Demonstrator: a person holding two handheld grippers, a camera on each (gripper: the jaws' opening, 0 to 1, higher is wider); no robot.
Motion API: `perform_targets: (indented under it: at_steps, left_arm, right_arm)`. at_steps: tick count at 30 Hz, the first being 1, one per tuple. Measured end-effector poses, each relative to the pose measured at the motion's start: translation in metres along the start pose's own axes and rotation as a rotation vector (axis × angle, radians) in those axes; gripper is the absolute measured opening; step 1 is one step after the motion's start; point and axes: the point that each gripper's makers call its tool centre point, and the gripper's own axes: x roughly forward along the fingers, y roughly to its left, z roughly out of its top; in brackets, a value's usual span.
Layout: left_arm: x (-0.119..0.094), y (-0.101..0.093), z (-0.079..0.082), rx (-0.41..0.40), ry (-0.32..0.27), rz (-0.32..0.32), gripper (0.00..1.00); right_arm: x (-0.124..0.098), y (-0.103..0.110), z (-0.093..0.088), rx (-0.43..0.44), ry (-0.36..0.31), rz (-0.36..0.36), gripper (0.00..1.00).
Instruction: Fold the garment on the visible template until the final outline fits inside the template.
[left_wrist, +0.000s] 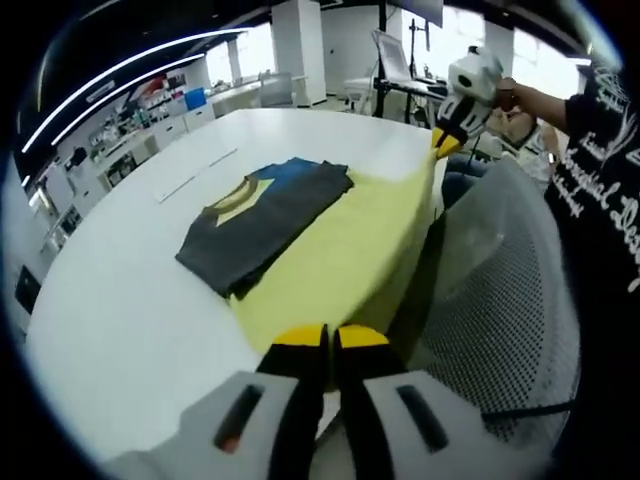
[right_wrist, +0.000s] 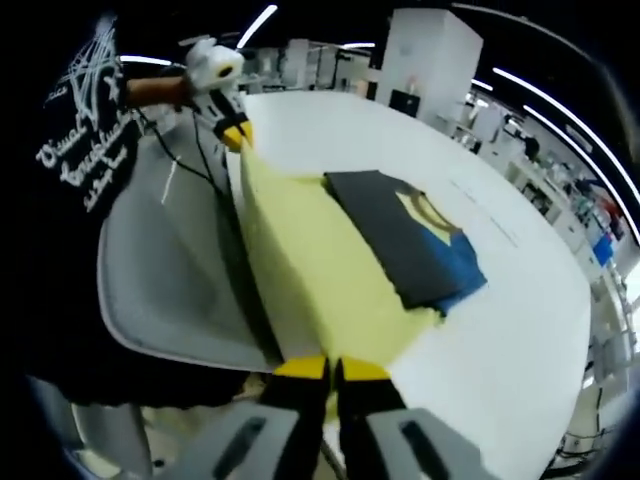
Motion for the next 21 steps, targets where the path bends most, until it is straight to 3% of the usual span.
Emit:
perform_targets:
  at_steps: [21]
  left_arm:
    - [0.002, 0.079, 0.061, 0.023, -0.077, 0.144, 0.0]
  right_arm:
    - [-0.008, -0.085, 0.059, -0.084, -0.066, -0.192, 0.0]
